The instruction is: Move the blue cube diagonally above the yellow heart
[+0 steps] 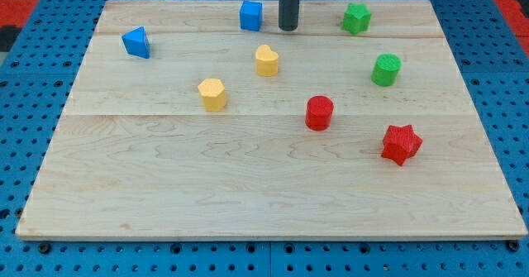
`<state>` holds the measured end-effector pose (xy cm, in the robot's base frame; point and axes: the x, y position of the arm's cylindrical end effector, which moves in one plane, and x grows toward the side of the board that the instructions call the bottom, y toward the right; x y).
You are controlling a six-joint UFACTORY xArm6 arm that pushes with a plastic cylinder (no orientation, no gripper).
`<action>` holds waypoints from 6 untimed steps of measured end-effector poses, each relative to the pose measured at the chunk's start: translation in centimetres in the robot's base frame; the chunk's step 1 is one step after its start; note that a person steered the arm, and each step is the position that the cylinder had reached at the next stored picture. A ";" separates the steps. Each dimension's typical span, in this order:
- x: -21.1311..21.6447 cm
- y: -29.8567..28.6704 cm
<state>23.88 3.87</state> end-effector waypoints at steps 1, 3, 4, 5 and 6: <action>-4.6 -0.1; -4.5 -6.9; -3.4 -7.2; -1.1 -6.8; 0.3 -6.8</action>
<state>24.20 -2.90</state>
